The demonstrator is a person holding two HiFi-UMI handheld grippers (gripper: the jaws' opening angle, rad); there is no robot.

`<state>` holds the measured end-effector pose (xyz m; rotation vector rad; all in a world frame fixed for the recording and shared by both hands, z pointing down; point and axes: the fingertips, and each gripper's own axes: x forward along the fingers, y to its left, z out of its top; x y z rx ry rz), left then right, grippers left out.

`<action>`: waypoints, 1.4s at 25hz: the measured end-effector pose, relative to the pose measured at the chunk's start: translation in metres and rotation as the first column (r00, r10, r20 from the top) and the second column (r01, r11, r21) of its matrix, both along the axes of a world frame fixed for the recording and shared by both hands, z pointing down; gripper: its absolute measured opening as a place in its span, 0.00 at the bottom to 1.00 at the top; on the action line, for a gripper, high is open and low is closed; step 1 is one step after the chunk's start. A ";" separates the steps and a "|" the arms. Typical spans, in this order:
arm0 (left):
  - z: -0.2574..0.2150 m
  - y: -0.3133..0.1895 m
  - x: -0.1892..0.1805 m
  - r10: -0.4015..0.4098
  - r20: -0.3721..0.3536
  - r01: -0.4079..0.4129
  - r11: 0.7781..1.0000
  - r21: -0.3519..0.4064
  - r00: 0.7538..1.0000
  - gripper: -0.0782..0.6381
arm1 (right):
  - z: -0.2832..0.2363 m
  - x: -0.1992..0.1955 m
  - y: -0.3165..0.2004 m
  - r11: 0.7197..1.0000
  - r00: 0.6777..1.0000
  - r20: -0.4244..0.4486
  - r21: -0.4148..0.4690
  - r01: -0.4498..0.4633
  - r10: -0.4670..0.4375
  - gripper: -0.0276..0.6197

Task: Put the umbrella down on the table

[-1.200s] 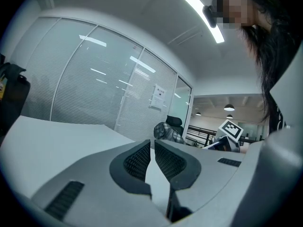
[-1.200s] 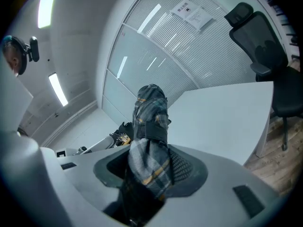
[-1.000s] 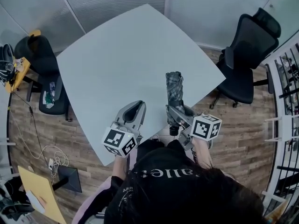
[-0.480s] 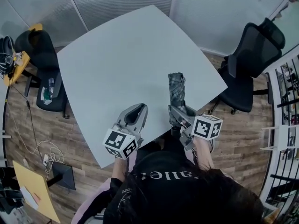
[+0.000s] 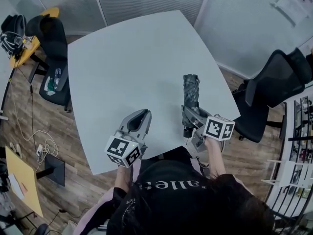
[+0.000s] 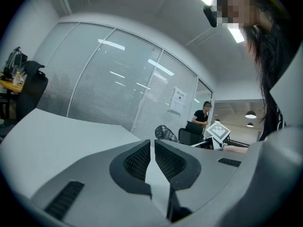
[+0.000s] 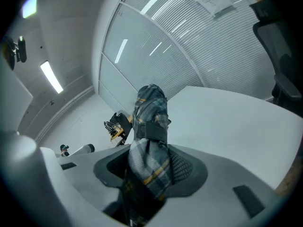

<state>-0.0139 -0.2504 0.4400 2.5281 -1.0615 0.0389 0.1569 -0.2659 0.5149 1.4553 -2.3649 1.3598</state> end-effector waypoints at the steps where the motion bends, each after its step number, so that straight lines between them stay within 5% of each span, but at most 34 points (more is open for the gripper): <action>1: 0.001 -0.005 0.002 -0.019 0.000 0.019 1.000 -0.002 1.000 0.16 | 0.003 0.006 -0.010 1.000 1.000 -0.007 -0.005 0.012 -0.012 0.35; 12: -0.003 -0.037 0.025 -0.166 0.042 0.166 0.986 -0.002 0.985 0.16 | 0.049 0.057 -0.127 0.982 0.970 -0.153 -0.071 0.177 -0.186 0.35; 19: -0.006 -0.045 0.021 -0.258 0.065 0.258 0.966 0.006 0.964 0.16 | 0.099 0.062 -0.194 0.946 0.902 -0.291 -0.159 0.282 -0.318 0.35; 29: -0.002 -0.041 0.017 -0.349 0.102 0.351 0.936 -0.007 0.932 0.16 | 0.180 0.068 -0.247 0.892 0.799 -0.420 -0.333 0.306 -0.430 0.35; 35: 0.000 -0.039 0.008 -0.385 0.113 0.389 0.921 -0.019 0.916 0.16 | 0.197 0.062 -0.256 0.894 0.812 -0.405 -0.341 0.291 -0.419 0.36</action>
